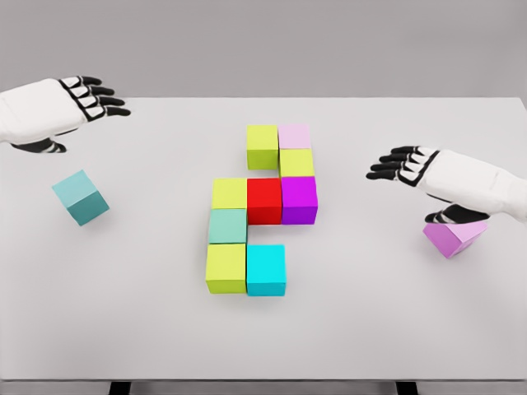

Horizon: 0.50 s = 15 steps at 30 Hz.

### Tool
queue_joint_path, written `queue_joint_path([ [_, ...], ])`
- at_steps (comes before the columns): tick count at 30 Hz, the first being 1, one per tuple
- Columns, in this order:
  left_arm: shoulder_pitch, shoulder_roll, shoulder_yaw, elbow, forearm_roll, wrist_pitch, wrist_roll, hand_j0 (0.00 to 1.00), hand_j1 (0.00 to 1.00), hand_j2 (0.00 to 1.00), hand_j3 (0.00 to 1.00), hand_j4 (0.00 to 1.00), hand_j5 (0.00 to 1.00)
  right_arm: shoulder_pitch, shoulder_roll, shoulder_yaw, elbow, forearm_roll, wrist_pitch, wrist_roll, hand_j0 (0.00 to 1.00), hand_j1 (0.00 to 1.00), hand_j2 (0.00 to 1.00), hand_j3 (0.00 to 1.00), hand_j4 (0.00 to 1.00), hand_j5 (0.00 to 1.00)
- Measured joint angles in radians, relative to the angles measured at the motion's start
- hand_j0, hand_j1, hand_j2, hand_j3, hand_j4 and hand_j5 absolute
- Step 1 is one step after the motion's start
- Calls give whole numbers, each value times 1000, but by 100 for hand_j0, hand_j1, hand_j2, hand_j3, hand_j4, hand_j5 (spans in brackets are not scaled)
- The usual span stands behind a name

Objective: Assemble the squares on the desktop into the number 2

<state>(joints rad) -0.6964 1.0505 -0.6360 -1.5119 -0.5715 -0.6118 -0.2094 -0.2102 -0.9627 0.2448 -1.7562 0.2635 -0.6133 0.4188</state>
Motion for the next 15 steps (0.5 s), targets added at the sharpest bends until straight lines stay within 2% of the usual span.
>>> queue_joint_path([
  [3,0,20,-17,1,-1,0,-6,100,100,100,100,100,100,-5,-2,4,1,-6,0,-27,100,100,100,100,100,100],
  [6,2,33,-28,1,-1,0,-8,100,100,100,100,100,100,-14,-7,10,17,-89,0,-139,100,100,100,100,100,100],
  [7,1,36,-33,1,-1,0,-8,100,100,100,100,100,100,-38,-16,12,26,-106,1,-160,100,100,100,100,100,100],
  [10,2,51,-46,1,0,0,-9,100,100,100,100,100,100,-199,-64,77,97,-81,0,-186,100,100,100,100,100,100],
  [12,2,67,-57,1,0,0,-9,100,100,100,100,100,100,-383,-118,216,124,-52,1,-159,100,100,100,100,100,100],
  [15,3,81,-72,2,1,0,-9,100,100,100,100,100,100,-523,-181,440,146,-27,1,-120,100,100,100,100,100,100],
])
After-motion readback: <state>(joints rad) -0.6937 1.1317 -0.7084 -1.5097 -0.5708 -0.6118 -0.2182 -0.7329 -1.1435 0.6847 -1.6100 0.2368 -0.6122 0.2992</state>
